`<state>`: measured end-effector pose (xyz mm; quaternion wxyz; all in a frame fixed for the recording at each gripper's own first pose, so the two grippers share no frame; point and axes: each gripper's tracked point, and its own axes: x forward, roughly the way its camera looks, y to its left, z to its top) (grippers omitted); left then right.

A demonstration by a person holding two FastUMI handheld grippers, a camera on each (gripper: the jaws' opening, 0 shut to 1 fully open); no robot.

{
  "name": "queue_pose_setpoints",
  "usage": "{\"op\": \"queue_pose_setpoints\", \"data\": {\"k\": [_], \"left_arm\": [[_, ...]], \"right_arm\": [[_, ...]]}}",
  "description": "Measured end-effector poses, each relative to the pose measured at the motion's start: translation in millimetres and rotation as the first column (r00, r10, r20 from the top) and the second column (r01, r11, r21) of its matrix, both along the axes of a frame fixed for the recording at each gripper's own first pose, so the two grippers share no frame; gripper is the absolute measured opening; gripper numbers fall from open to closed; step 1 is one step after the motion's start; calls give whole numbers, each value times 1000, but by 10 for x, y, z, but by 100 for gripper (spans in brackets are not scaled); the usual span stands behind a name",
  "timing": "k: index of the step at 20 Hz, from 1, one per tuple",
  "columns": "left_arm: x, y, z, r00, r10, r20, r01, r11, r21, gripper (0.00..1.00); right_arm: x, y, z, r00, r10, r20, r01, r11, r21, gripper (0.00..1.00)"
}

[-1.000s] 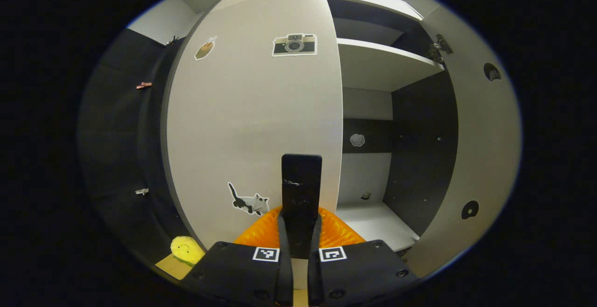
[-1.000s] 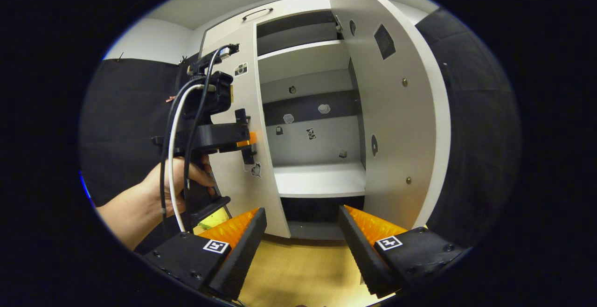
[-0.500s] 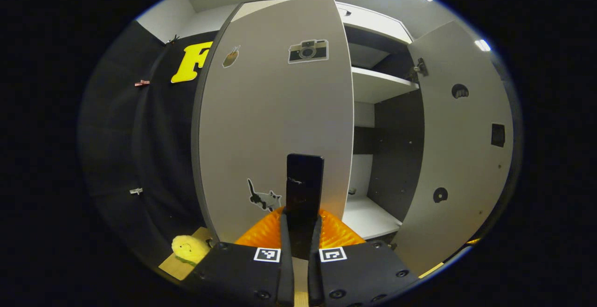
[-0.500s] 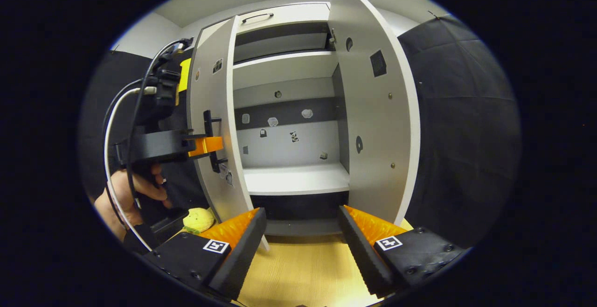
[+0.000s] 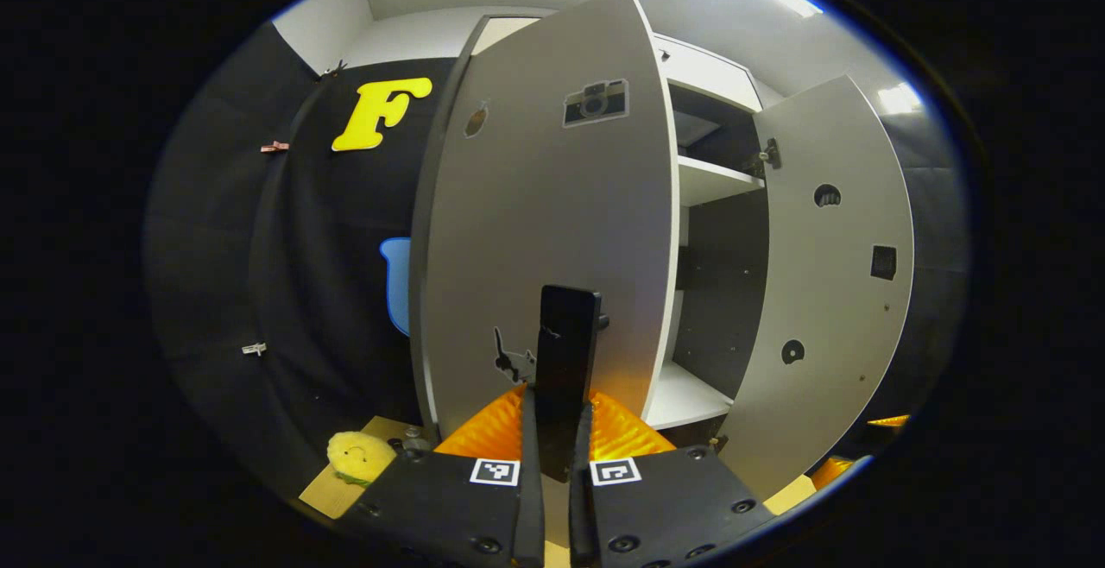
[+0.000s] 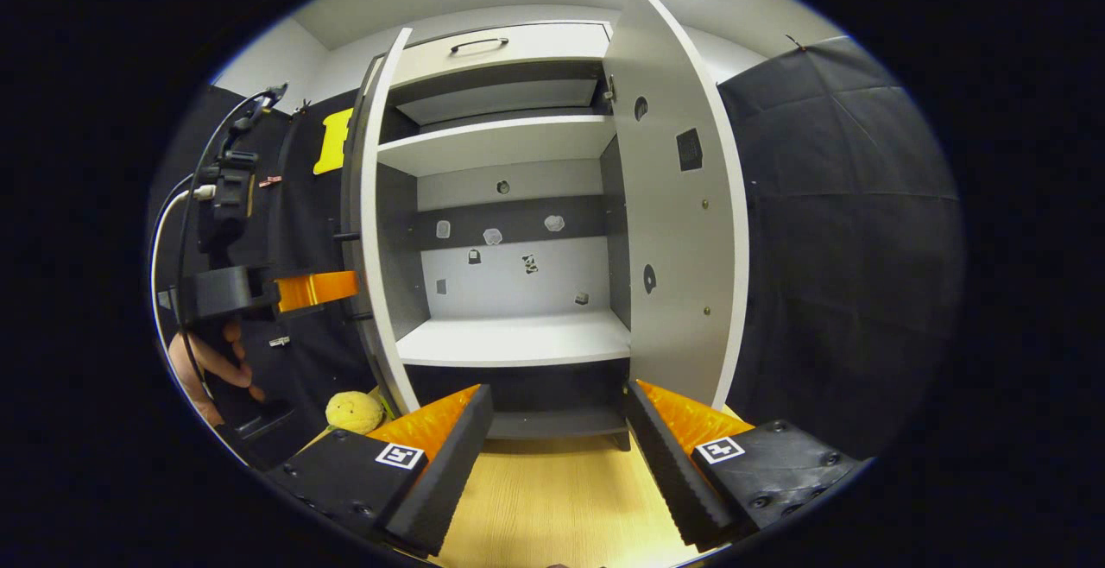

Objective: Open the right door of the double-door shoe cabinet with the right hand, and open the left door with the left hand.

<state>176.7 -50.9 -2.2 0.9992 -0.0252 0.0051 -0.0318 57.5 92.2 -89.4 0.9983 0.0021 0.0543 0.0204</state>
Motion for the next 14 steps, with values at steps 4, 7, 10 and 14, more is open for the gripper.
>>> {"op": "queue_pose_setpoints", "data": {"k": [4, 7, 10, 14], "left_arm": [[-33, 56, 3, 1000, 9, 1, -9, 1000, -2, 15], [-71, 74, -15, 1000, 3, -8, -3, 999, -32, 14], [-90, 98, -13, 1000, 11, -2, -11, 1000, 1, 15], [-144, 134, -16, 1000, 14, -2, -15, 1000, -16, 15]], "right_arm": [[-20, 20, -55, 1000, -5, -29, 6, 1000, 28, 98], [-63, 75, -123, 999, 3, -48, 0, 999, 45, 100], [-79, 109, -197, 998, 5, -62, -4, 1000, 19, 98], [-84, 155, -184, 998, 9, -61, -8, 1000, 9, 98]]}}
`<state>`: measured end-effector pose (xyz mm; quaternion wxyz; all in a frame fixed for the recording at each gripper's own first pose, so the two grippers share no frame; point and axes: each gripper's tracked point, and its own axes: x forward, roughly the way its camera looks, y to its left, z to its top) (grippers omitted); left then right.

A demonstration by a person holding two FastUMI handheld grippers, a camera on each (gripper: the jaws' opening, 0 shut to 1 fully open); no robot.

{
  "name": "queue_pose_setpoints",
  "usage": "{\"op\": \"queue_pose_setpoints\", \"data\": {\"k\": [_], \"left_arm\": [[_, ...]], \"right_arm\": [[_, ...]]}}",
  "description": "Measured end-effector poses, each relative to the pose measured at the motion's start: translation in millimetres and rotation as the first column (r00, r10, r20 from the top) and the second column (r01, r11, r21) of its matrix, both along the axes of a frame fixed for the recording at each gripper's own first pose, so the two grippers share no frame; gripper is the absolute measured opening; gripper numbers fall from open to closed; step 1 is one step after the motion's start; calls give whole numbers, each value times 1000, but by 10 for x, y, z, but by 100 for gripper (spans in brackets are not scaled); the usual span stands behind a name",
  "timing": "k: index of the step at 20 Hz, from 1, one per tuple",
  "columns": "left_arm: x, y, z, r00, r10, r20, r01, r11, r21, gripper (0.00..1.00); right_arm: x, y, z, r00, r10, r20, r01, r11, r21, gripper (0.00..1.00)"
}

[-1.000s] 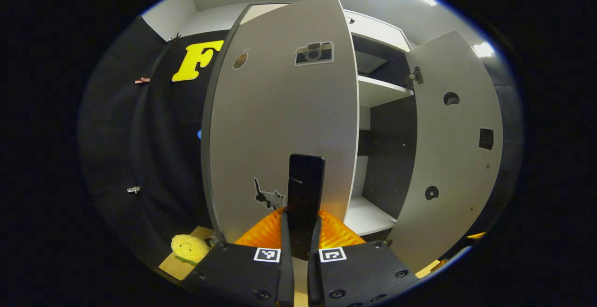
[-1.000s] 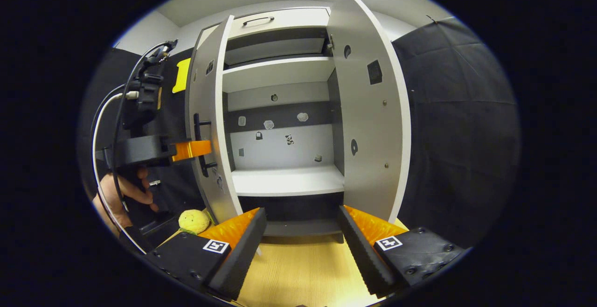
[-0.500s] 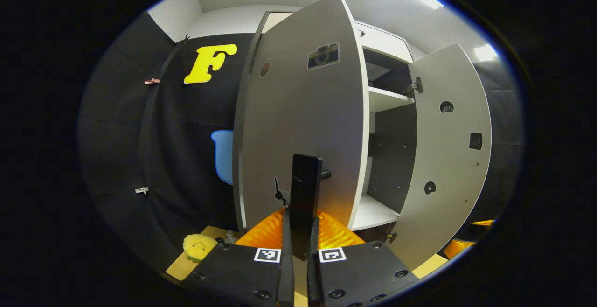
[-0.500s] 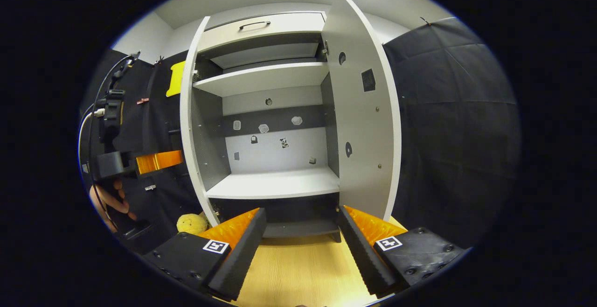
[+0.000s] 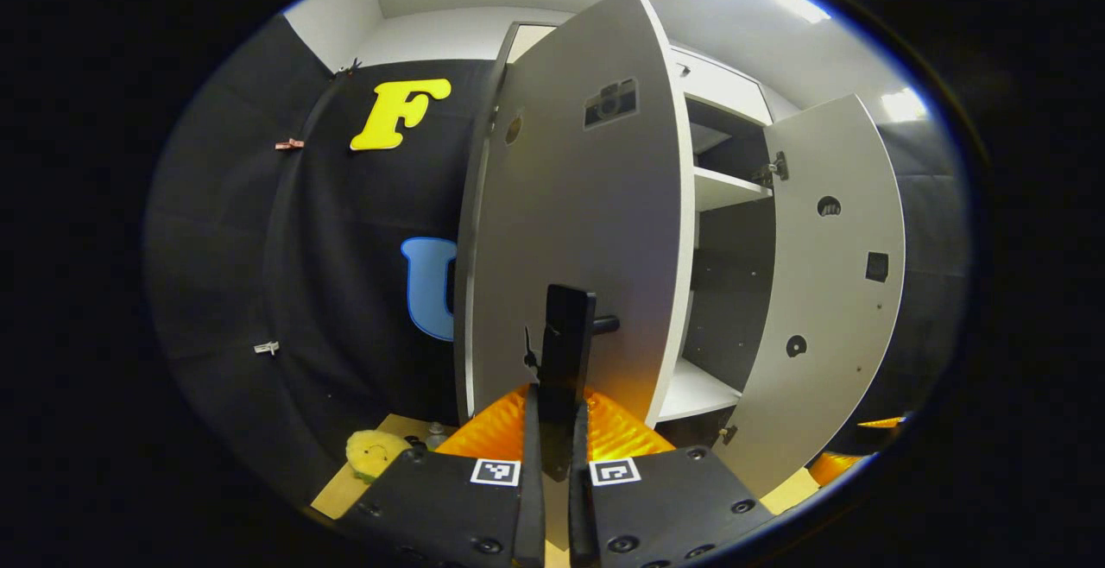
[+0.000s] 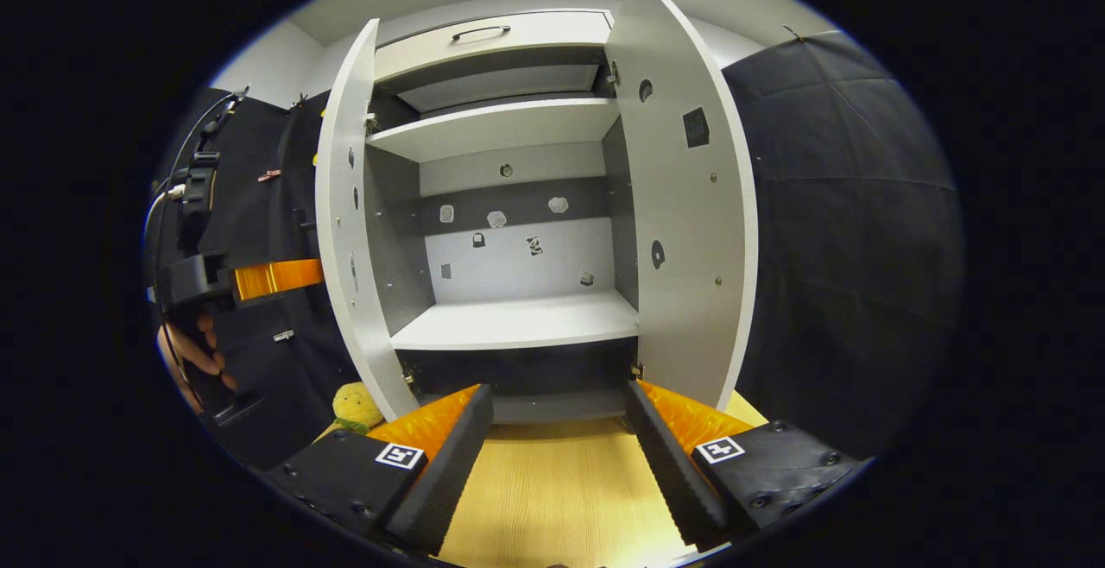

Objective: Open the right door of the double-door shoe cabinet with the right hand, and open the left door with the left hand.

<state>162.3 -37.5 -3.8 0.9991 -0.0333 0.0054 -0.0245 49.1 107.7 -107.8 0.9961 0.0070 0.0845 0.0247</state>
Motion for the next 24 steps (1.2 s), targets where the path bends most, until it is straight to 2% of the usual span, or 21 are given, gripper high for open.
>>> {"op": "queue_pose_setpoints", "data": {"k": [8, 11, 14, 17, 18, 19, 21, 24], "left_arm": [[-13, 58, -6, 999, 42, 14, -41, 999, -4, 14], [-9, 148, -21, 997, 82, 9, -82, 994, 70, 11], [32, 466, -26, 986, 164, -6, -162, 980, 116, 7], [-44, 552, -6, 996, 76, -37, -75, 997, 11, 5], [-46, 570, 1, 996, 76, -40, -76, 997, 16, 5], [-32, 616, -22, 995, 96, -35, -95, 994, 49, 3], [-45, 626, -44, 992, 126, -26, -122, 985, 121, 5], [-105, 582, -22, 989, 142, -40, -135, 981, 140, 5]], "right_arm": [[30, 116, -32, 1000, 11, -8, -12, 1000, -24, 99], [31, 129, -43, 1000, 13, -12, -13, 999, -32, 98], [18, 77, 16, 1000, 0, -1, 0, 999, -40, 98], [39, -14, 60, 1000, -14, 7, 14, 998, -60, 98], [50, -24, 60, 1000, -13, 5, 14, 998, -62, 98], [45, -25, 54, 1000, -12, 0, 12, 998, -60, 98], [40, -23, 69, 1000, -10, -4, 10, 999, -54, 98], [6, -34, 133, 1000, -1, 11, 2, 998, -66, 98]]}}
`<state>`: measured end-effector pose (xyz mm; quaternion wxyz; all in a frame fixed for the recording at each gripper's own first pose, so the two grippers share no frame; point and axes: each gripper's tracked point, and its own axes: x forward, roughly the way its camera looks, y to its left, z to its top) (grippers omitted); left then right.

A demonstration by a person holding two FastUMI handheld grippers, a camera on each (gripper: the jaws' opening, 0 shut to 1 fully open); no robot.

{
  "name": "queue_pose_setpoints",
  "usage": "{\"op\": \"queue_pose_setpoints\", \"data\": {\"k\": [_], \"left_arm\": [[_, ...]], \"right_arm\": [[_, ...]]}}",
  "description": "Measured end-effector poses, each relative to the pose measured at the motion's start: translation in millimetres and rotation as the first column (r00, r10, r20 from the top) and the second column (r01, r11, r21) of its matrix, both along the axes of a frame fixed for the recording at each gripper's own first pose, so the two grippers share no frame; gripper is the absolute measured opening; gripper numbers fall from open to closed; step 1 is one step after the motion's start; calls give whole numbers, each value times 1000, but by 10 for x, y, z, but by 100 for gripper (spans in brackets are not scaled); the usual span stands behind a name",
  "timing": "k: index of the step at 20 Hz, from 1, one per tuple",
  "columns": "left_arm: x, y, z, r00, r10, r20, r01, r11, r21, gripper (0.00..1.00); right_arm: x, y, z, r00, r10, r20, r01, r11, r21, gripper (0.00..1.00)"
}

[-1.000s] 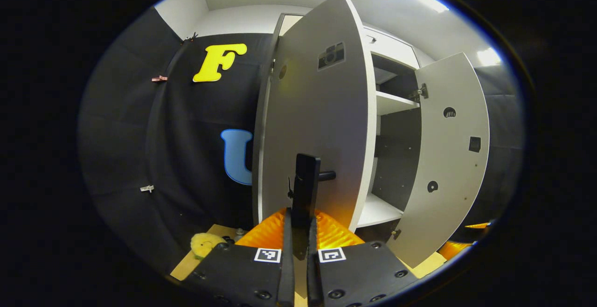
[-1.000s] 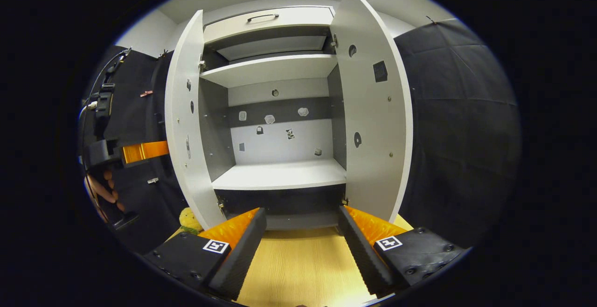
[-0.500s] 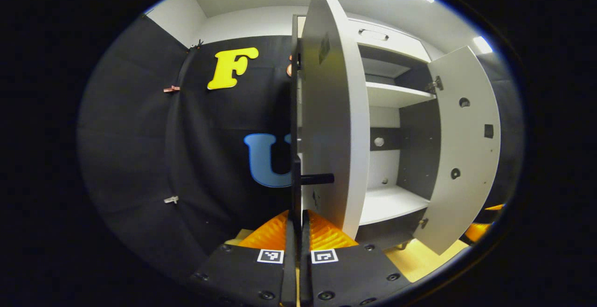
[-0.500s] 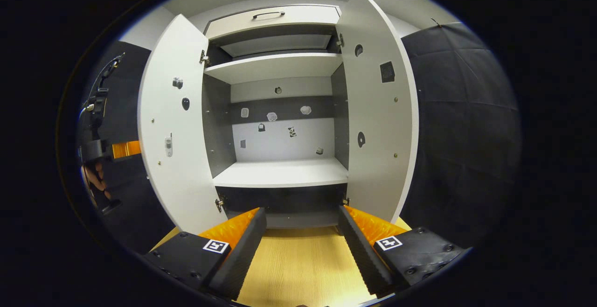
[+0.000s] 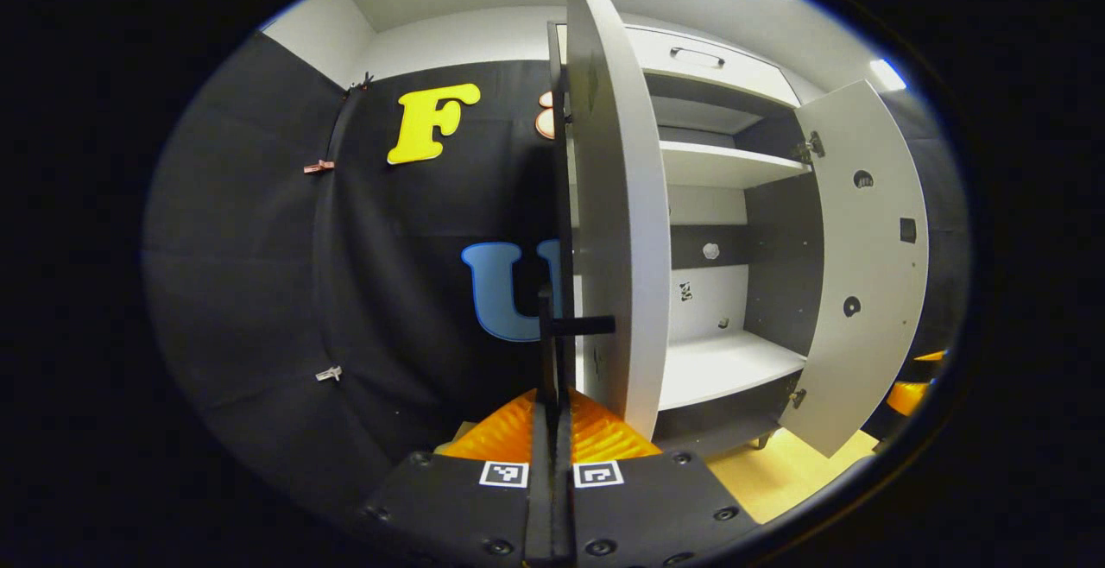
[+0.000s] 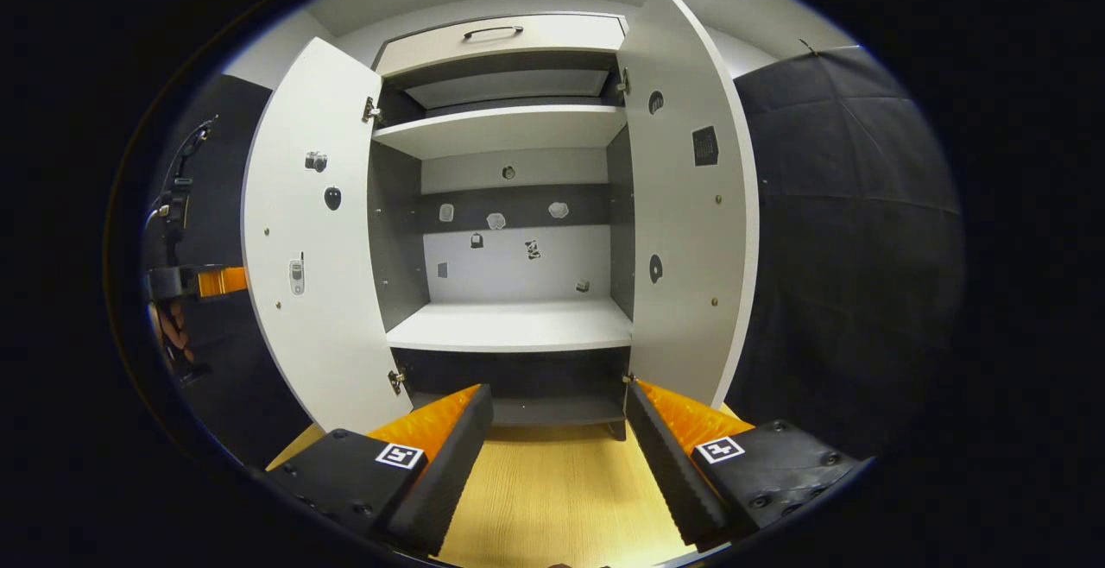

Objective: Open the right door of the double-door shoe cabinet with the right hand, and open the left door with the left hand.

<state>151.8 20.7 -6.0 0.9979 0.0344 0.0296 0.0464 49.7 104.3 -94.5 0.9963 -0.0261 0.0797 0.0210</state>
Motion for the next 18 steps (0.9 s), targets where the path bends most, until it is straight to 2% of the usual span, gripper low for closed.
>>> {"op": "queue_pose_setpoints", "data": {"k": [3, 10, 13, 16, 18], "left_arm": [[-279, -40, 13, 1000, 10, -8, -10, 1000, 2, 5], [-949, -371, 94, 999, 51, -2, -51, 999, -18, 5], [-1016, -718, 52, 998, 56, -15, -56, 998, -16, 5], [-930, -1191, -18, 1000, 21, -11, -21, 998, -58, 6], [-875, -1563, -84, 999, -29, -14, 28, 997, -77, 17]], "right_arm": [[0, -43, 53, 1000, 11, 9, -11, 1000, -25, 98], [65, -214, 98, 998, 70, 3, -70, 998, -4, 98], [92, -409, 177, 997, 75, 4, -75, 997, 7, 98], [99, -579, 284, 997, 79, 24, -79, 997, 17, 98], [85, -680, 322, 996, 78, 34, -79, 997, 20, 98]]}}
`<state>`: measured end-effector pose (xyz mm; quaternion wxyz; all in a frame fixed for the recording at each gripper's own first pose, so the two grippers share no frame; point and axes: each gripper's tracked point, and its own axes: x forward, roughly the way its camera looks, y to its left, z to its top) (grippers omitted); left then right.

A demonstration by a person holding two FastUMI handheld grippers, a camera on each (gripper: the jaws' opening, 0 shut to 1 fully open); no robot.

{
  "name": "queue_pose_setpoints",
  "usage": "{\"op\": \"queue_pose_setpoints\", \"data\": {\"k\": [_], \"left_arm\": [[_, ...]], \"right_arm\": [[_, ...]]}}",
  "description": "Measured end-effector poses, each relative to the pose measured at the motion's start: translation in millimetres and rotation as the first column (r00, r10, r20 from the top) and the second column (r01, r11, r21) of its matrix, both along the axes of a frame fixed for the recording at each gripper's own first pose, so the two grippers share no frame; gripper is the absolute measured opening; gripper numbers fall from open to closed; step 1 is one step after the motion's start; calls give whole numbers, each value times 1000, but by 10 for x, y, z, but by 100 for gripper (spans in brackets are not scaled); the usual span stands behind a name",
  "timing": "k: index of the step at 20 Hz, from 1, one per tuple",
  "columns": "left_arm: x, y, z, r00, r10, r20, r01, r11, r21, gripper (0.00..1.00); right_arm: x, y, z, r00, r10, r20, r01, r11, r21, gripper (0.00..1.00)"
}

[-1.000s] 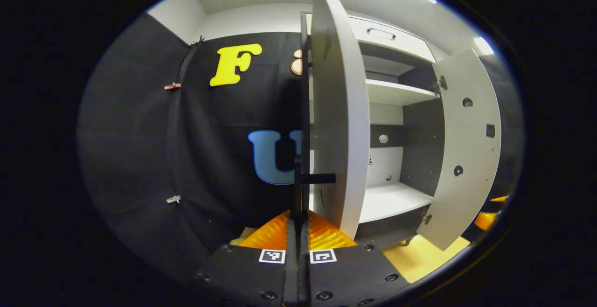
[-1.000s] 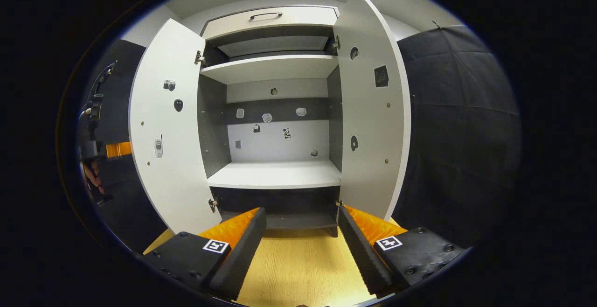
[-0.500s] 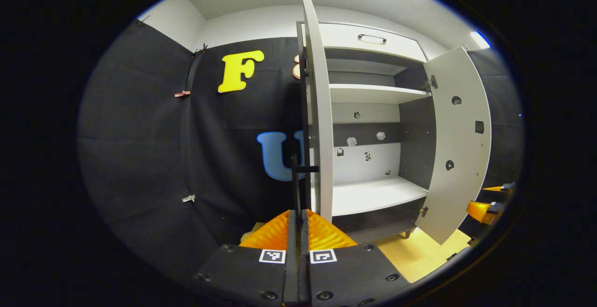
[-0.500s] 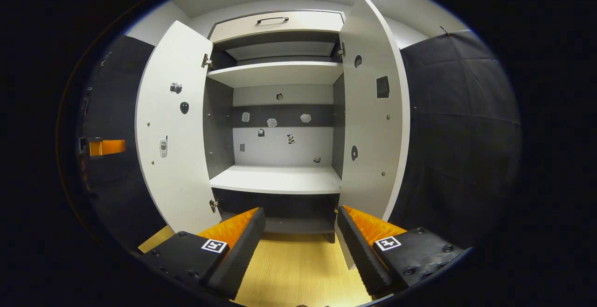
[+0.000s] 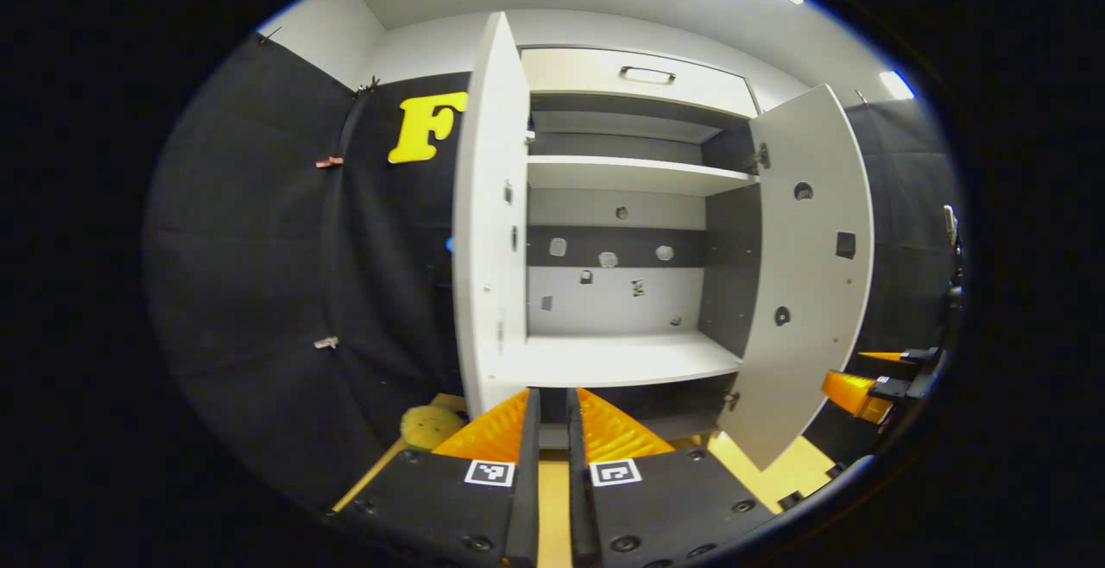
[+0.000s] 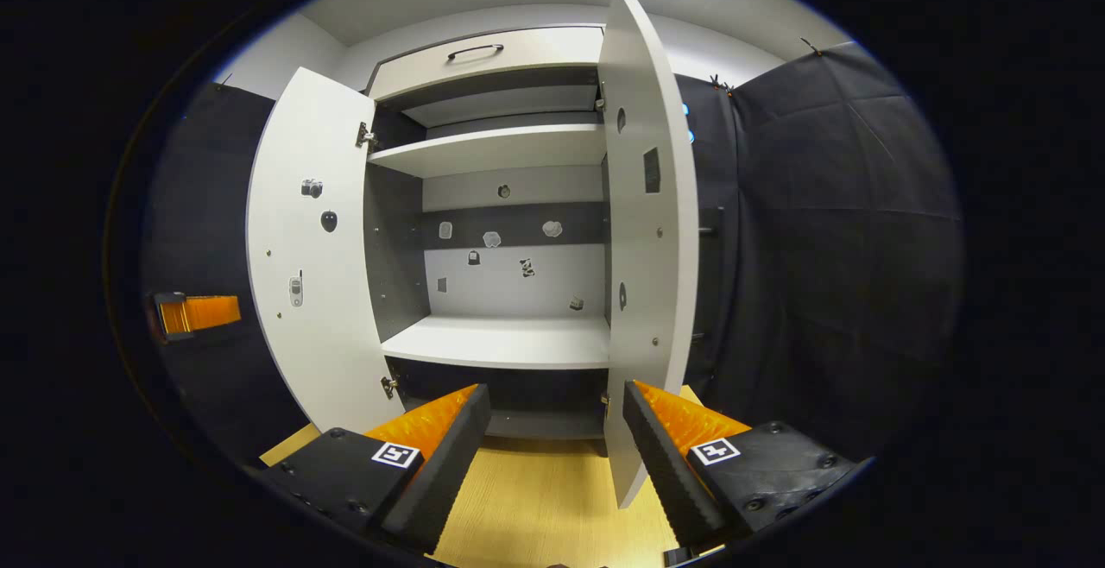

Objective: Open the right door of the double-door shoe cabinet with the right hand, and open the left door with the left hand.

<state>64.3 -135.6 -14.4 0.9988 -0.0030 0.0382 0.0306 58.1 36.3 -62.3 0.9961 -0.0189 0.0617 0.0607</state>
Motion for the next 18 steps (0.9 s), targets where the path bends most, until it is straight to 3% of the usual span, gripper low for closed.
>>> {"op": "queue_pose_setpoints", "data": {"k": [3, 4, 5, 7, 18], "left_arm": [[60, -296, -61, 1000, -9, 16, 9, 1000, 28, 60], [69, -373, -89, 1000, -7, 16, 7, 1000, 21, 67], [70, -431, -120, 1000, -4, 16, 4, 1000, 10, 82], [75, -448, -94, 999, 11, 35, -11, 1000, 7, 97], [36, -406, -133, 996, 0, 84, -2, 999, 35, 97]], "right_arm": [[-63, -119, -1, 1000, 0, 2, 0, 1000, 17, 98], [-86, -164, -9, 1000, -5, 3, 5, 1000, 18, 98], [-102, -211, -19, 1000, -12, 4, 12, 1000, 19, 98], [-125, -268, -22, 1000, -25, 7, 25, 999, 32, 98], [-191, -222, -42, 999, -34, 38, 32, 998, 49, 98]]}}
